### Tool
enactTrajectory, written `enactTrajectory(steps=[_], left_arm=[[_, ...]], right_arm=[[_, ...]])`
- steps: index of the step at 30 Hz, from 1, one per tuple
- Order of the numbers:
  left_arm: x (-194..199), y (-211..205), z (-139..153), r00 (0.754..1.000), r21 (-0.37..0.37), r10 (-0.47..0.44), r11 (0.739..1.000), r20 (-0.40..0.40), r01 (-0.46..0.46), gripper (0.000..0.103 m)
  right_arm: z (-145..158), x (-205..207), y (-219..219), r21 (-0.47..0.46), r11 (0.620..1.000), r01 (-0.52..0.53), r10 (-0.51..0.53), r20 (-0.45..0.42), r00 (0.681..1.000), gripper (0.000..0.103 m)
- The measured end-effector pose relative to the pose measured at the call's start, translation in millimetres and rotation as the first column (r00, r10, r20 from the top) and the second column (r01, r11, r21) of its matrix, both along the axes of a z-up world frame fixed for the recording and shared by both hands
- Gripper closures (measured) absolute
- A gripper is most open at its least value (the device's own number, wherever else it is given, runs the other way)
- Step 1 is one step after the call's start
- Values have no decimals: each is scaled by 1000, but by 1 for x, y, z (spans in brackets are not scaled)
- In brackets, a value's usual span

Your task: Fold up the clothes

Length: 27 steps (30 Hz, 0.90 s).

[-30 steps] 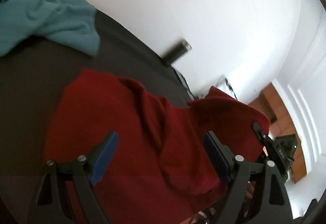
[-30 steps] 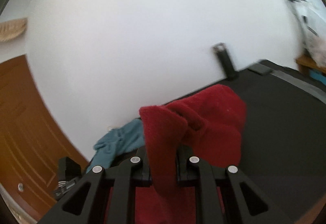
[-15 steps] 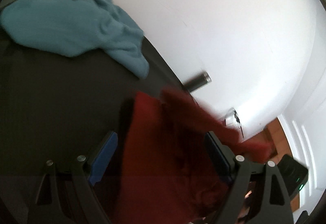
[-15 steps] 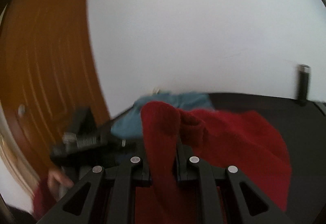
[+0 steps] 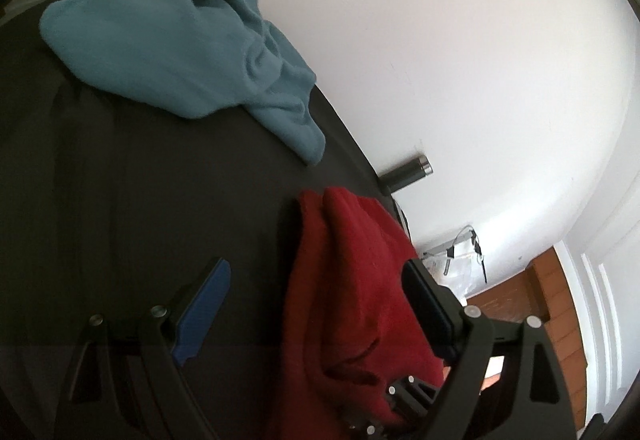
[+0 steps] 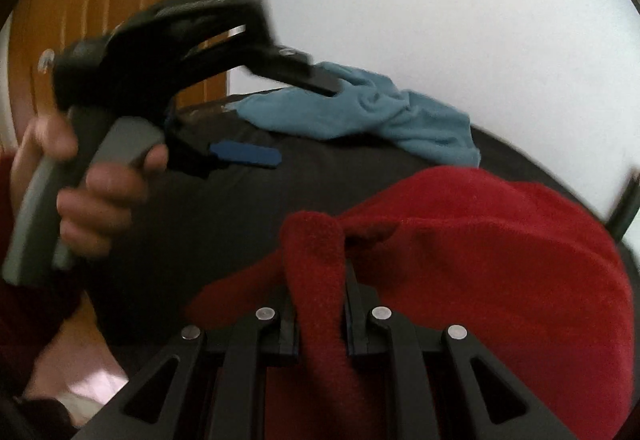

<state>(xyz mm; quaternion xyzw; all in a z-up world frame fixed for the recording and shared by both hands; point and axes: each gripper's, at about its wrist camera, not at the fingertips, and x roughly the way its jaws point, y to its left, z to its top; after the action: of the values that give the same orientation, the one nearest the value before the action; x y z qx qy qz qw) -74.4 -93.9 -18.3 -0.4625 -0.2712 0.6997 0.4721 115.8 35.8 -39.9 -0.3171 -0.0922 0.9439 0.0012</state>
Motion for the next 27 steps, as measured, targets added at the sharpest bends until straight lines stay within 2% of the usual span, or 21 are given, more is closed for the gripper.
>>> enactTrajectory(steps=[5, 6, 8, 10, 14, 16, 19, 21, 24, 27], left_arm=[[10, 12, 9, 1000, -14, -27, 1000, -16, 27, 13], [12, 14, 12, 999, -16, -32, 999, -23, 32, 13], [18, 17, 20, 998, -17, -46, 999, -43, 46, 13], [25, 23, 29, 995, -18, -67, 998, -67, 66, 13], [41, 38, 45, 985, -31, -124, 992, -118, 121, 13], [49, 48, 50, 979, -40, -156, 988, -135, 152, 12], [56, 63, 51, 970, -58, -196, 980, -142, 190, 10], [58, 68, 47, 972, -83, -204, 977, -118, 196, 10], [57, 63, 37, 980, -113, -189, 977, -60, 181, 10], [56, 45, 29, 986, -121, -168, 978, 20, 169, 10]], right_arm=[[-2, 6, 3, -46, 998, -35, 35, -1, 999, 83], [-2, 7, 3, -62, 997, -47, 47, 2, 999, 80], [0, 9, 4, -110, 990, -88, 89, 9, 996, 59], [0, 14, 0, -158, 975, -155, 158, 8, 987, 43], [18, 41, 5, -188, 941, -280, 277, -44, 960, 42], [37, 62, 23, -230, 925, -303, 288, -95, 953, 42], [63, 99, 55, -267, 922, -280, 238, -177, 955, 42], [71, 116, 77, -268, 942, -202, 148, -207, 967, 39], [65, 130, 106, -261, 964, -60, 5, -205, 979, 38], [53, 130, 121, -272, 962, 2, -52, -179, 982, 38]])
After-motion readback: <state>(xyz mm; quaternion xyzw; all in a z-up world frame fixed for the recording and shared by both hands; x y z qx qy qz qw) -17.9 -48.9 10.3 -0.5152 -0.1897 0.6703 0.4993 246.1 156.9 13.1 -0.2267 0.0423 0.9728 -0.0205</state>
